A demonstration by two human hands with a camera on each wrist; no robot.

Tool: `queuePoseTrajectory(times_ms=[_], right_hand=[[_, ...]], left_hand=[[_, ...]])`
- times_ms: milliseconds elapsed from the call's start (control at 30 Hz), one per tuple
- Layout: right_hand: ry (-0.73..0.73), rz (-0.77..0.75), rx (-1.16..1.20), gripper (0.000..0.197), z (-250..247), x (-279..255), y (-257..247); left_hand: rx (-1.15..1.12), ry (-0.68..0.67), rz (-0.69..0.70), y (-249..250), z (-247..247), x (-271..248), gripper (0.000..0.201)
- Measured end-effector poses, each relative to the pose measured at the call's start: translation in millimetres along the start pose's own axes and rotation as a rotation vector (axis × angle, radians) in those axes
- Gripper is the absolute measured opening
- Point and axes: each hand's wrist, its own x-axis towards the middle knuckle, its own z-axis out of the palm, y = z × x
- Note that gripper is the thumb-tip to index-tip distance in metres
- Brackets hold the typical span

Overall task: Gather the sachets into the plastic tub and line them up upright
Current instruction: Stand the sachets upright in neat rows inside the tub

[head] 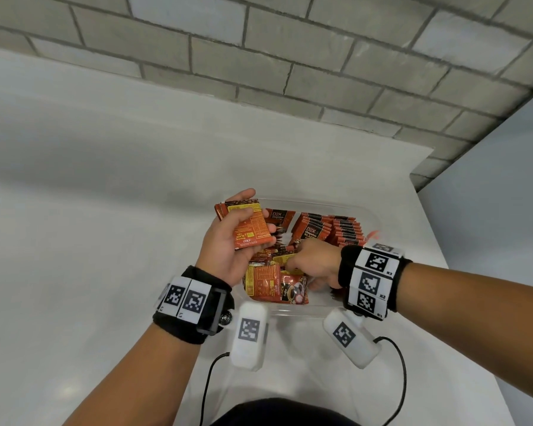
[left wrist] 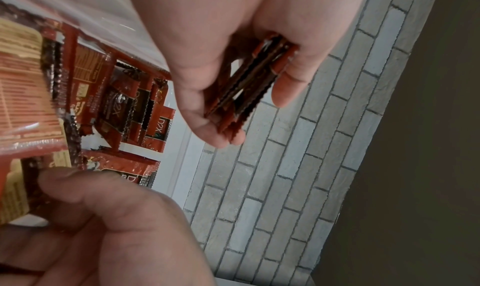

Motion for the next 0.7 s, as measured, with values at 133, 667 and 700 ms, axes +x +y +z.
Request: queuePoseTrajectory(times_ms=[133,667,700], right_hand=[[0.032,-0.013,-0.040,0.013,2.8,8.2,0.5],[0.016,-0.089,-0.132,0.021,-1.0,7.2,9.5],[0.011,-0.093,-0.132,0.022,-1.7,7.1,9.2]], left_hand=[[0.004,0.002,-0.005,-0.2,0.3,0.6,0.030],[0.020,-0.006,-0.012,-2.3,-2.0,4.7,0.030],[0.020,-0.004,-0.009,-2.1,-2.0,4.6,0.029]])
